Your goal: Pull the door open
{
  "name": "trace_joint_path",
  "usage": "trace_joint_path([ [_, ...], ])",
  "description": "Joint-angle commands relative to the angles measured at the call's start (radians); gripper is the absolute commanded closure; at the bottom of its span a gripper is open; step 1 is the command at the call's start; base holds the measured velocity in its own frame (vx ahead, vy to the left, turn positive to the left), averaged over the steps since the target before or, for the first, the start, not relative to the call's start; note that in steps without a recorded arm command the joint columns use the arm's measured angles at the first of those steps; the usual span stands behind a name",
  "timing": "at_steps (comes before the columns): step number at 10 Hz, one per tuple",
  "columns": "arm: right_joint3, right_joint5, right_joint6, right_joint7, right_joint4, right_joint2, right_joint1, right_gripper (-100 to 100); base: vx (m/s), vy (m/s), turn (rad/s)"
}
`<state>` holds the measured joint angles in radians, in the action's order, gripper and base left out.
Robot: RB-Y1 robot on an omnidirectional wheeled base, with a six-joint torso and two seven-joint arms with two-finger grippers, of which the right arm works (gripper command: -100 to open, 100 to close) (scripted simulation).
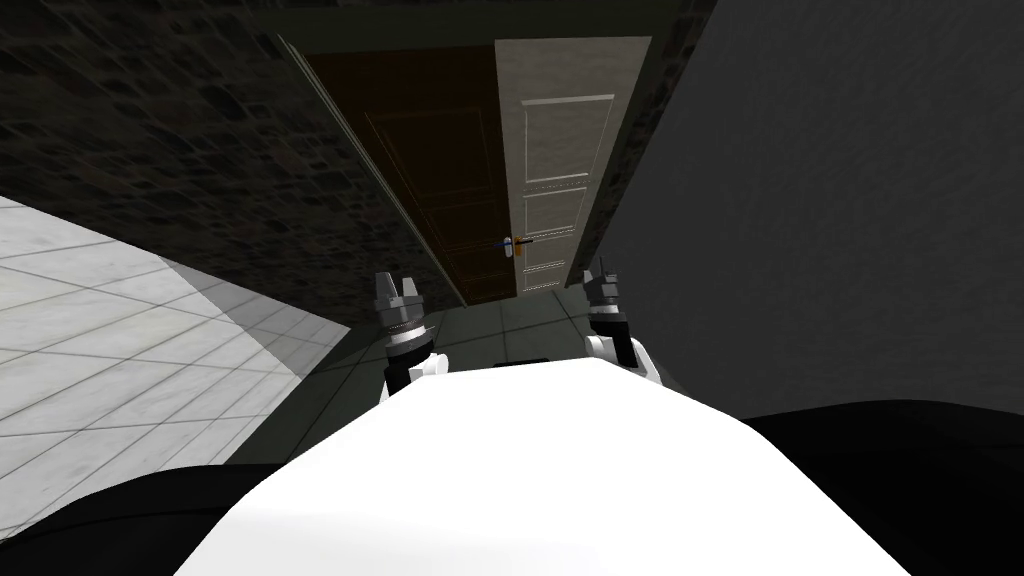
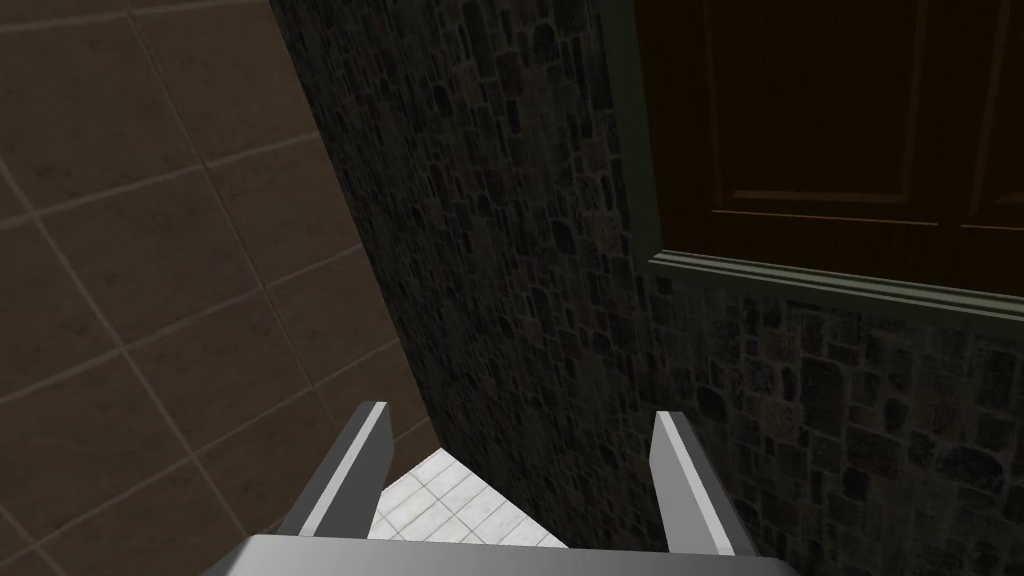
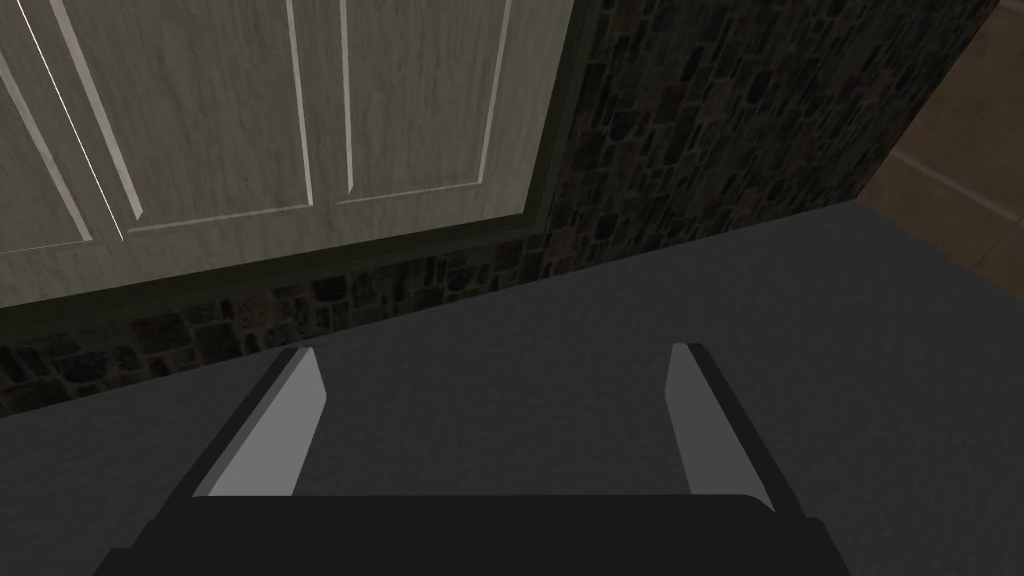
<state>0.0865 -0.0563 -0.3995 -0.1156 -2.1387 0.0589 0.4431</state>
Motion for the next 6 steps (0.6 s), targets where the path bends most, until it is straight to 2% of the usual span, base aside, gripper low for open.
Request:
trace_joint_path([
  [1,0.007,0.003,-0.001,-0.002,0.032,0.007,-0.018,-100,0.083,0.003,0.041],
  [6,0.023,0.010,0.007,0.000,0.157,0.024,-0.090,-100,0.122,-0.007,0.067],
])
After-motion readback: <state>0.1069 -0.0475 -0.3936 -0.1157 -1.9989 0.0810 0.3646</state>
